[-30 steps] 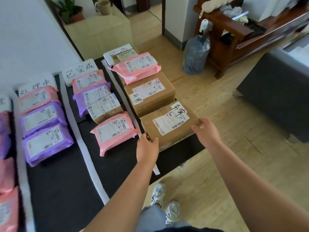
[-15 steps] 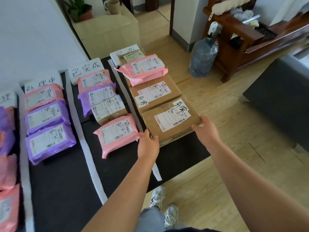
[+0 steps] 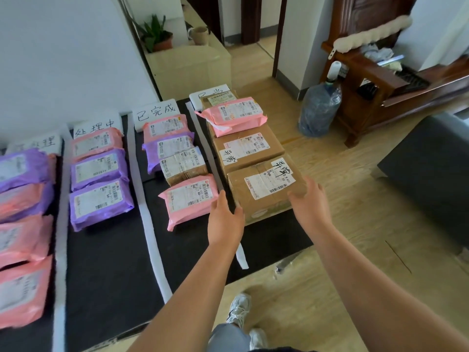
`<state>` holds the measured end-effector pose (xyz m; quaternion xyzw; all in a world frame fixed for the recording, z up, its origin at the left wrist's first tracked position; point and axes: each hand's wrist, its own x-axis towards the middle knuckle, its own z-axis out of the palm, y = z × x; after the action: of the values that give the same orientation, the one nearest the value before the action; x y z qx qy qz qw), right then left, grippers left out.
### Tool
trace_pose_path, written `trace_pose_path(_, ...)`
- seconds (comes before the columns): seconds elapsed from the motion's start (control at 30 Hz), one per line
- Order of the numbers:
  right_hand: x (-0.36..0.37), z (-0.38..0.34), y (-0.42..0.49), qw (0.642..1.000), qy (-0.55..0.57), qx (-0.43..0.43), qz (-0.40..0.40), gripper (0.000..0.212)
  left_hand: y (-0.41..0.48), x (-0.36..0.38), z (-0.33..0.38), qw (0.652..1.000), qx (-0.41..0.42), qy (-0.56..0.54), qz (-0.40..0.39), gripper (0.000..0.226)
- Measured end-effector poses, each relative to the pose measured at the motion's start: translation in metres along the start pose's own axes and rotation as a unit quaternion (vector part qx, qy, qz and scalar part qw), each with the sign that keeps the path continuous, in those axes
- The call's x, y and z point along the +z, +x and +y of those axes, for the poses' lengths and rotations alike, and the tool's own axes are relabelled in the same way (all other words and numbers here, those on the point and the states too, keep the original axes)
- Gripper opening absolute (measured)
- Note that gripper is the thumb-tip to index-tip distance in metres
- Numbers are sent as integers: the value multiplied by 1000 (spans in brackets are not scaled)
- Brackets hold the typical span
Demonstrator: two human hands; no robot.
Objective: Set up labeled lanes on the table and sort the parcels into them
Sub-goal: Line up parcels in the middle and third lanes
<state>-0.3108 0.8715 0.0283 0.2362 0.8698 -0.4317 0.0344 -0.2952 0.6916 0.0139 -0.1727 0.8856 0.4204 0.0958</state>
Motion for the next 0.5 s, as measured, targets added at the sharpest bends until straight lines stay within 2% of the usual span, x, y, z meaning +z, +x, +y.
trace_pose_path(0.3,37,-34,-79,986,-63,-135,-75,54,-74,-54,-39,997,-13,-5,77,66)
trace_pose_path(0.5,86,-72,-146,959,-90,-226,-148,47,-112,-117,-87,988,-51,-18,147,64)
